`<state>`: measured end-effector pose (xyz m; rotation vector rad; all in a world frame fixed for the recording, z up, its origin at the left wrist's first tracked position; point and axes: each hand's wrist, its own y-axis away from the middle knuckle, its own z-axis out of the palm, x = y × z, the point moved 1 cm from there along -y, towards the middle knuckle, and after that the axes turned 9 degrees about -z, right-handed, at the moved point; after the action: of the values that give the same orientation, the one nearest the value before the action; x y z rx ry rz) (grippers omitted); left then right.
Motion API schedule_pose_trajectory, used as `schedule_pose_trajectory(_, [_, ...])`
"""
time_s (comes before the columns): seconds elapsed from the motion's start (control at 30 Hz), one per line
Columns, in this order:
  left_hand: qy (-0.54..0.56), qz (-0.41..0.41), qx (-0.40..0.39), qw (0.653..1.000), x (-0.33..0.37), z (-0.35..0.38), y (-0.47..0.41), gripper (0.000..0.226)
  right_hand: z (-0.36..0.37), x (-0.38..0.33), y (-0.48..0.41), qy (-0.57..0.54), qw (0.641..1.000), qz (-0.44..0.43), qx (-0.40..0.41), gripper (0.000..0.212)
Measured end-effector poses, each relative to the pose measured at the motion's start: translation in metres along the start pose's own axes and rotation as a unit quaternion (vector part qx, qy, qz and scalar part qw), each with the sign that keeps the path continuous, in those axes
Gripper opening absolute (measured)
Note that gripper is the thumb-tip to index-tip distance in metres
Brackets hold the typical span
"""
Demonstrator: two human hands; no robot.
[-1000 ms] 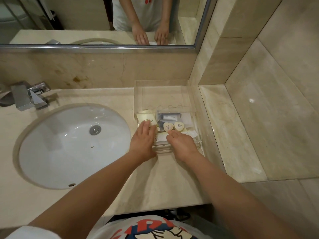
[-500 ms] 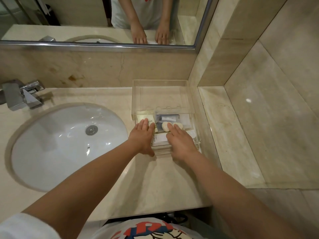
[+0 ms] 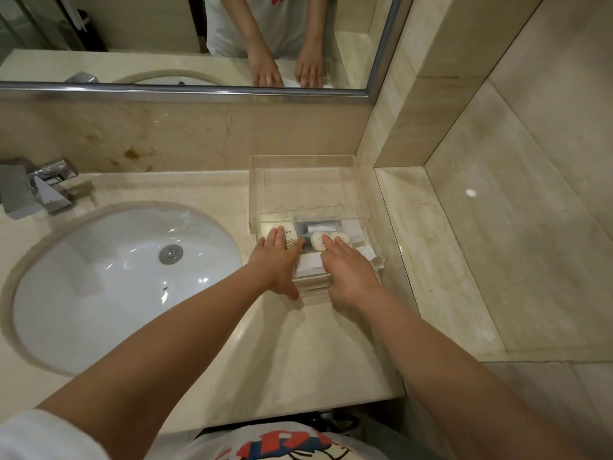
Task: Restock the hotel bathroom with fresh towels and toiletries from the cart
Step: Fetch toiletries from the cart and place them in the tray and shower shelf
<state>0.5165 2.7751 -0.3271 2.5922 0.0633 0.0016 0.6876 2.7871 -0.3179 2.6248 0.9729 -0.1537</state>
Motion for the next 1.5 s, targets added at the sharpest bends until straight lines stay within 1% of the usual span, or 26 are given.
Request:
schedule_pose_trajectory(0.1, [-0.009, 0.008, 0.001, 1.0, 0.0, -0.001, 0.001, 0.121, -0.003, -0.002, 0.002, -0.013, 1.0, 0.008, 0.011, 0.038])
schedule_pose_trajectory(0.2, [-0.007, 0.011, 0.02, 1.0, -0.011, -0.004, 0.003, 0.112, -0.006, -0.007, 0.0, -0.029, 0.999, 0.014, 0.02, 0.03])
schedule_pose_trajectory(0.33, [-0.005, -0.002, 0.038, 0.999, -0.019, -0.002, 0.004, 0.106, -0.005, -0.014, -0.007, -0.017, 1.0, 0.001, 0.011, 0.034])
schedule_pose_trajectory(0.47, [-0.004, -0.002, 0.054, 0.999, -0.015, 0.004, 0.004, 0.107, -0.002, -0.014, -0.01, -0.002, 1.0, 0.006, 0.0, 0.039])
schedule_pose_trajectory(0.63, [0.016, -0.006, 0.066, 0.998, -0.014, 0.009, 0.008, 0.109, 0.0, -0.012, -0.017, -0.009, 0.999, 0.026, -0.033, 0.026])
schedule_pose_trajectory(0.8, [-0.012, 0.026, 0.095, 0.995, -0.009, 0.005, 0.002, 0.104, -0.001, -0.009, -0.024, -0.028, 0.999, 0.037, -0.014, 0.032])
schedule_pose_trajectory(0.93, [-0.017, 0.038, 0.088, 0.995, -0.01, 0.003, -0.006, 0.099, -0.003, -0.009, -0.031, -0.035, 0.999, 0.035, -0.017, 0.031])
schedule_pose_trajectory(1.13, [-0.011, 0.042, 0.088, 0.995, -0.011, 0.006, -0.014, 0.105, 0.005, -0.002, -0.036, -0.027, 0.999, 0.029, -0.023, 0.03])
schedule_pose_trajectory(1.27, [0.001, 0.036, 0.108, 0.993, -0.006, 0.007, -0.019, 0.11, 0.006, 0.006, -0.042, -0.004, 1.0, 0.019, -0.015, 0.035])
schedule_pose_trajectory(1.37, [-0.011, 0.035, 0.122, 0.992, -0.006, 0.005, -0.024, 0.111, 0.004, 0.008, -0.045, 0.009, 1.0, 0.015, -0.017, 0.036])
schedule_pose_trajectory(1.43, [-0.016, 0.031, 0.13, 0.991, -0.004, 0.005, -0.025, 0.112, 0.006, 0.009, -0.044, 0.023, 1.0, 0.008, -0.003, 0.035])
schedule_pose_trajectory(1.5, [-0.015, 0.024, 0.14, 0.99, -0.003, 0.007, -0.026, 0.11, 0.01, 0.01, -0.041, 0.035, 0.999, -0.005, 0.029, 0.033])
